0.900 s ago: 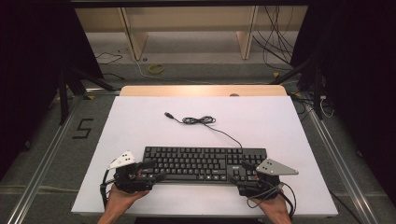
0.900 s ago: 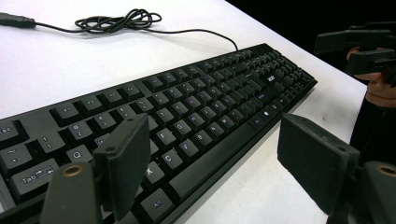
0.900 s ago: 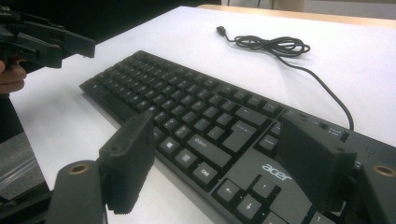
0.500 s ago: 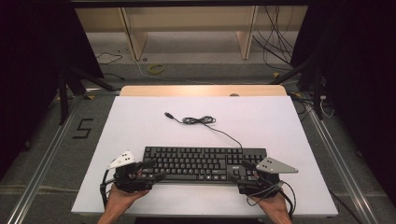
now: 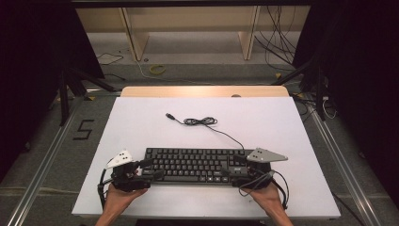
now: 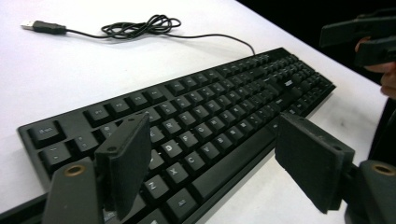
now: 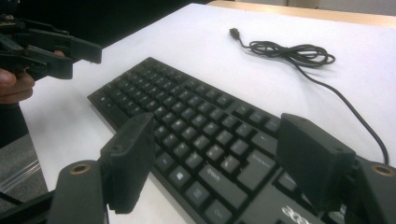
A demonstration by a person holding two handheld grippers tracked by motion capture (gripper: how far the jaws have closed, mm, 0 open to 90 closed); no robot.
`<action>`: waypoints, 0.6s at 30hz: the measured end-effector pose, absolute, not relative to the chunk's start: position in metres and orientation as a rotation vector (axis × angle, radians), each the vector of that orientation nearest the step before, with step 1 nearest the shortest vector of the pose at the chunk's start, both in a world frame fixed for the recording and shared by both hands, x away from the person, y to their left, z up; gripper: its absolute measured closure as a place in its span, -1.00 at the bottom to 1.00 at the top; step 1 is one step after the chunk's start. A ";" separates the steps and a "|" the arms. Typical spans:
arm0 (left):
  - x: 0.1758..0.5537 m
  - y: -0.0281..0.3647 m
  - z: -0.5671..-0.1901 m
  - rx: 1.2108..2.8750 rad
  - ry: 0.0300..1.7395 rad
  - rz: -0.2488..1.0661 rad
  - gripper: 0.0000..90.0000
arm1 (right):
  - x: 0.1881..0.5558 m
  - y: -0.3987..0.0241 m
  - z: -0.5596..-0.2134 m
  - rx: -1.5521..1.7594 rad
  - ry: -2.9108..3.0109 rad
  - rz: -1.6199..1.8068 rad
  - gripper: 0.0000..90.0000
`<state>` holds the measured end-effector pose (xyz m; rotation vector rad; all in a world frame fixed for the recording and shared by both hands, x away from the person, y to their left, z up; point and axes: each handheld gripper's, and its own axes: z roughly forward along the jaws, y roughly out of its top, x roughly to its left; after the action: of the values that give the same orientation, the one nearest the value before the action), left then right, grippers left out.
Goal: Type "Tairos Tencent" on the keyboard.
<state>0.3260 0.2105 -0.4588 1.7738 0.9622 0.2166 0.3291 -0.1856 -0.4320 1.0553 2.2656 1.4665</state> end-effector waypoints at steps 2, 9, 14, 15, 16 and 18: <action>0.326 0.211 -0.459 1.769 0.973 0.219 -0.37 | 0.333 -0.180 -0.430 1.052 2.283 1.464 -0.35; 0.329 0.216 -0.459 1.785 1.015 0.233 -0.28 | 0.345 -0.164 -0.430 1.051 2.320 1.459 -0.34; 0.330 0.218 -0.460 1.796 1.040 0.236 -0.22 | 0.353 -0.155 -0.430 1.048 2.343 1.453 -0.29; 0.330 0.218 -0.460 1.800 1.042 0.241 -0.20 | 0.354 -0.153 -0.430 1.047 2.346 1.449 -0.28; 0.330 0.218 -0.460 1.804 1.045 0.244 -0.19 | 0.356 -0.151 -0.430 1.045 2.350 1.447 -0.27; 0.331 0.218 -0.460 1.805 1.050 0.245 -0.16 | 0.357 -0.149 -0.430 1.044 2.354 1.445 -0.26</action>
<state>0.3307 0.2183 -0.4599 1.8052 1.0496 0.2449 0.3566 -0.1488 -0.4298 1.0435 2.3540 1.4447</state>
